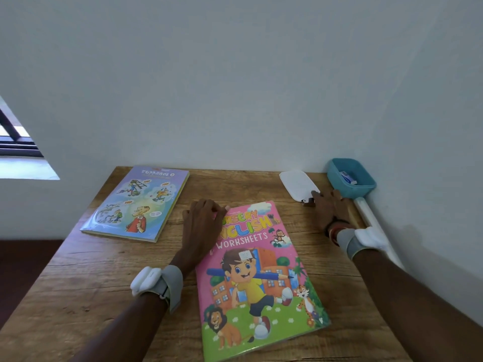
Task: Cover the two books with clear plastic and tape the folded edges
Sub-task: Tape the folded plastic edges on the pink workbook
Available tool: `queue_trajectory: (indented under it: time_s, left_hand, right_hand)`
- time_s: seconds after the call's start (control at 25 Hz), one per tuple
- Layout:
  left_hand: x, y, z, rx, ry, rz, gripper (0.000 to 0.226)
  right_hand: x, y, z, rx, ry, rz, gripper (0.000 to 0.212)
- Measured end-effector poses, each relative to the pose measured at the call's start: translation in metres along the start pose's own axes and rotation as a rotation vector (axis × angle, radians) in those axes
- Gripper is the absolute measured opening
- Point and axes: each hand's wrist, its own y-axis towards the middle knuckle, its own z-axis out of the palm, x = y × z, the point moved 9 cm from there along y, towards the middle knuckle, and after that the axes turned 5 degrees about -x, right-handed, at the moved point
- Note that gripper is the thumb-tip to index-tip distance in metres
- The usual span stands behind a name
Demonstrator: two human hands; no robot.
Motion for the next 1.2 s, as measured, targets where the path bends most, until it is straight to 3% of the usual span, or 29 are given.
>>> queue_trajectory:
  time_s: [0.24, 0.4, 0.48, 0.56, 0.8, 1.04, 1.2]
  left_hand:
    - [0.012, -0.001, -0.014, -0.099, 0.063, 0.003, 0.031]
    - [0.012, -0.002, -0.016, -0.136, 0.168, 0.026, 0.045]
    - [0.018, 0.000, -0.017, -0.154, 0.256, -0.028, 0.051]
    - [0.020, 0.000, -0.019, -0.172, 0.324, -0.072, 0.053]
    - [0.009, -0.002, -0.034, -0.282, 0.340, -0.026, 0.045]
    - [0.007, -0.002, -0.035, -0.313, 0.342, -0.015, 0.038]
    - [0.011, -0.002, -0.035, -0.294, 0.369, -0.051, 0.039]
  right_hand:
    - [0.010, 0.001, -0.012, -0.093, -0.109, -0.036, 0.027]
    - [0.044, 0.004, -0.063, -0.359, 0.306, 0.029, 0.022]
    - [0.076, 0.015, -0.074, -0.245, 0.770, -0.006, 0.020]
    - [0.119, 0.021, -0.083, -0.067, 1.034, -0.061, 0.016]
    - [0.222, 0.008, -0.080, 0.166, 0.980, -0.243, 0.019]
    - [0.243, -0.003, -0.072, 0.290, 0.895, -0.305, 0.030]
    - [0.252, -0.005, -0.064, 0.549, 0.964, -0.277, 0.029]
